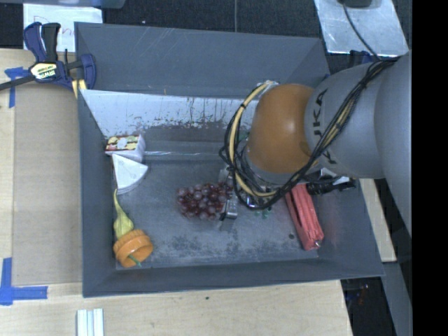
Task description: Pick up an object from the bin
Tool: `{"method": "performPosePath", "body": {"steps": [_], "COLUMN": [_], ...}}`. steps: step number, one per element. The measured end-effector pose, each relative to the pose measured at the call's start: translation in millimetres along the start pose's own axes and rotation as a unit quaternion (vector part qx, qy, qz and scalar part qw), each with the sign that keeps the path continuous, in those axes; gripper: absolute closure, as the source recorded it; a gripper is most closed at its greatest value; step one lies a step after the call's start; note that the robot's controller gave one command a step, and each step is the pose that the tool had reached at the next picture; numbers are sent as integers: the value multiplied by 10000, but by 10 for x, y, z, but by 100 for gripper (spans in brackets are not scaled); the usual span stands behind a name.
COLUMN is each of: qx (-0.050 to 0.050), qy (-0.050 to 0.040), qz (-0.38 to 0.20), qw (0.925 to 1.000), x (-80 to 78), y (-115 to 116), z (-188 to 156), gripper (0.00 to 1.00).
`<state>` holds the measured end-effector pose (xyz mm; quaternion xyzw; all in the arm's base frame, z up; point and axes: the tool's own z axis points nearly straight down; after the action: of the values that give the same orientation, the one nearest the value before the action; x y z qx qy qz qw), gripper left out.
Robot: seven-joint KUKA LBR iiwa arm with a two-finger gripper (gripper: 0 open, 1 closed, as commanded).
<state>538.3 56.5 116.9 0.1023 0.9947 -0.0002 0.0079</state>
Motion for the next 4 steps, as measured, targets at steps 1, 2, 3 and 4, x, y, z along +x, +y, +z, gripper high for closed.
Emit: {"method": "performPosePath", "body": {"steps": [1,2,3,4], "qx": [-5,-4,-7,-9], "qy": [0,-1,-16,-29], "qz": [-392,-393,-321,-200], "qw": [9992,9992,9995,9998], "x": [-449,-449,-473,-556], "y": [-66,-66,-36,-7], "z": [383,382,410,397], "gripper": [100,100,100,100]}}
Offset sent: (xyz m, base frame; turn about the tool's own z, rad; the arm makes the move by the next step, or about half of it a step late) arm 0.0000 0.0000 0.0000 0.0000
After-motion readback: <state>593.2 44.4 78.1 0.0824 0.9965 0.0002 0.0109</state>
